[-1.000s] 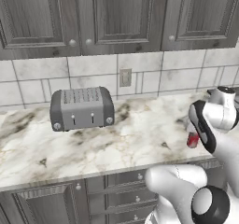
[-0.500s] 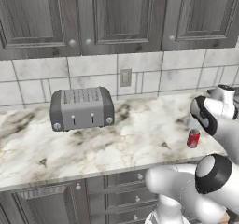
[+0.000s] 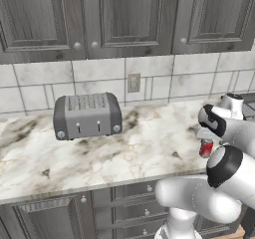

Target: Four empty soda cans are scattered around the kitchen. Gather all the cans and cluster them next to the stove for recycling.

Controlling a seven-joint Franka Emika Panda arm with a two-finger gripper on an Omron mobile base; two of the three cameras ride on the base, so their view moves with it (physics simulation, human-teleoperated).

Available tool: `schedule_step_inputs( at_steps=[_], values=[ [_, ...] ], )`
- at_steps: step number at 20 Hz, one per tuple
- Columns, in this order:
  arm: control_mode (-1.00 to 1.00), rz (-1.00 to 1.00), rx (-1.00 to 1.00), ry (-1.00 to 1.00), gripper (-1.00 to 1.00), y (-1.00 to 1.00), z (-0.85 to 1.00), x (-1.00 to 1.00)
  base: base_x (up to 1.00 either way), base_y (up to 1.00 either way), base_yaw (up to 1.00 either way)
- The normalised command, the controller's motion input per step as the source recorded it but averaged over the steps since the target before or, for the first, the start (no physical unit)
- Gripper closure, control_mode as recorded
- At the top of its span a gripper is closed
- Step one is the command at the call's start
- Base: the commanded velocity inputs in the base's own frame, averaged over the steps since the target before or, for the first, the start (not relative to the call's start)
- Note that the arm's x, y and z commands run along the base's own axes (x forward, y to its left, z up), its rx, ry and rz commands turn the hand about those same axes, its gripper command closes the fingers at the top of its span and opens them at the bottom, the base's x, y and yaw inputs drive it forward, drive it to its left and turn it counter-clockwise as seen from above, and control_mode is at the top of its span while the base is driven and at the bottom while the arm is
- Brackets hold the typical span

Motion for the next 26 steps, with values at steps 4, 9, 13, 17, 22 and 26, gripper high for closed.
schedule_step_inputs(
  at_steps=[4,9,13,17,22,26],
  values=[
    [-1.0,0.0,0.0,0.0,-1.0,0.0,-0.08,0.12,0.0,0.0,0.0],
    [-1.0,0.0,0.0,0.0,-1.0,0.0,-0.2,0.02,0.0,0.0,0.0],
    [-1.0,0.0,0.0,0.03,1.0,0.0,-0.25,0.0,0.0,0.0,0.0],
    [-1.0,0.0,0.01,0.0,1.0,-0.05,-0.06,0.0,0.0,0.0,0.0],
    [-1.0,0.0,0.03,0.0,1.0,-0.04,0.0,-0.04,0.0,0.0,0.0],
    [-1.0,0.0,0.01,-0.02,1.0,0.0,0.28,-0.44,0.0,0.0,0.0]
  ],
)
